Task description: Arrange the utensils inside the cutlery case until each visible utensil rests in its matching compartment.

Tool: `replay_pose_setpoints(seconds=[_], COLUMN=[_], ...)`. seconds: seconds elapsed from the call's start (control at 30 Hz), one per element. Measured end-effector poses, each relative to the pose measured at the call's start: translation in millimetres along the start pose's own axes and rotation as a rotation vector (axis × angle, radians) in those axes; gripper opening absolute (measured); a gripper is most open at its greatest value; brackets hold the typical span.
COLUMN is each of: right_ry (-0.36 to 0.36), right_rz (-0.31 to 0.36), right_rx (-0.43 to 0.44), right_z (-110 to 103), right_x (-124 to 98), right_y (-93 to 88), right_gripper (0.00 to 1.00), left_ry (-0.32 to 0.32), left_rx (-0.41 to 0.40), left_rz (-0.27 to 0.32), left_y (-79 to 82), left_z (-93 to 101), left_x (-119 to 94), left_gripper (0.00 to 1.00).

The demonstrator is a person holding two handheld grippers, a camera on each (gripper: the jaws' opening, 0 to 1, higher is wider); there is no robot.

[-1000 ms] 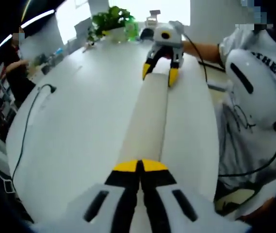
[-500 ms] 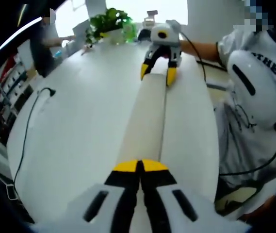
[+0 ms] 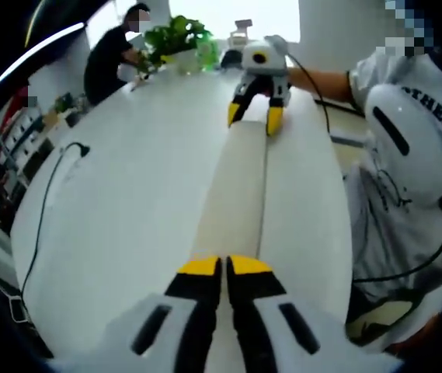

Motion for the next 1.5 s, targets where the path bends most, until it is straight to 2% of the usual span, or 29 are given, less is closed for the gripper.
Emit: replay_pose_setpoints(seconds=[0.1, 0.17, 0.23, 0.43, 0.73, 0.9, 1.03, 1.13, 1.2, 1.27, 1.4, 1.5], right_ry=[0.001, -0.002, 0.000, -0.002, -0.013, -0.021, -0.020, 0.007, -0.002, -0.055, -0.025, -0.017], right_rz=[-0.008, -0.054, -0.068, -0.055, -0.033, -0.004, 0.013, 0.053, 0.061, 0.050, 0.023, 0.016], right_rx=[-0.007, -0.006, -0.006, -0.002, 0.080, 0.133, 0.268, 0.356, 0.337, 0.257, 0.285, 0.309], right_z=[-1.8, -3.2, -4.7, -6.1, -8.4, -8.4, -9.2, -9.5, -7.6, -3.2, -7.4, -10.6], right_x=[-6.5, -8.2, -7.4, -7.3, -12.0, -13.3, -13.9, -15.3, -17.3, -18.8, -14.8, -13.1], right_y=[-0.9, -4.6, -7.0, -6.1, -7.3, -10.6, -13.5, -12.8, -12.3, -11.1, -11.2, -11.9], right_gripper=[0.37, 0.37, 0.37, 0.21, 0.10, 0.10, 0.10, 0.15, 0.24, 0.32, 0.30, 0.29], left_ry=[0.007, 0.012, 0.015, 0.014, 0.017, 0.019, 0.029, 0.028, 0.045, 0.073, 0.085, 0.082], left_rx=[-0.001, -0.001, -0.001, -0.015, -0.018, -0.013, -0.014, -0.031, -0.034, -0.008, 0.007, 0.018], left_rz=[0.003, 0.006, 0.010, 0.017, 0.020, 0.024, 0.025, 0.049, 0.066, 0.083, 0.059, 0.046], left_y=[-0.3, -0.7, -1.0, -1.1, -1.1, -0.5, -2.5, -6.0, -9.0, -13.0, -21.6, -24.0], left_z=[0.4, 1.0, 0.9, 1.2, 2.2, 2.3, 2.8, 4.5, 4.3, 4.2, 3.1, 1.5], left_x=[-0.1, -0.3, -0.6, -0.2, 0.5, 1.2, -2.5, -8.6, -13.7, -16.8, -12.3, -7.2], left_gripper=[0.04, 0.04, 0.05, 0.05, 0.06, 0.07, 0.13, 0.16, 0.22, 0.32, 0.45, 0.51])
Point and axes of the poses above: the point that each gripper's makers call its tool centre point, and the gripper's own axes: x roughly forward along the fingers, z roughly to its right, y roughly out of its top, the point moved 10 cm from there along -x, roughly backward along the fingers, and after that the axes turned 9 degrees about -x, right-handed, at the moved point
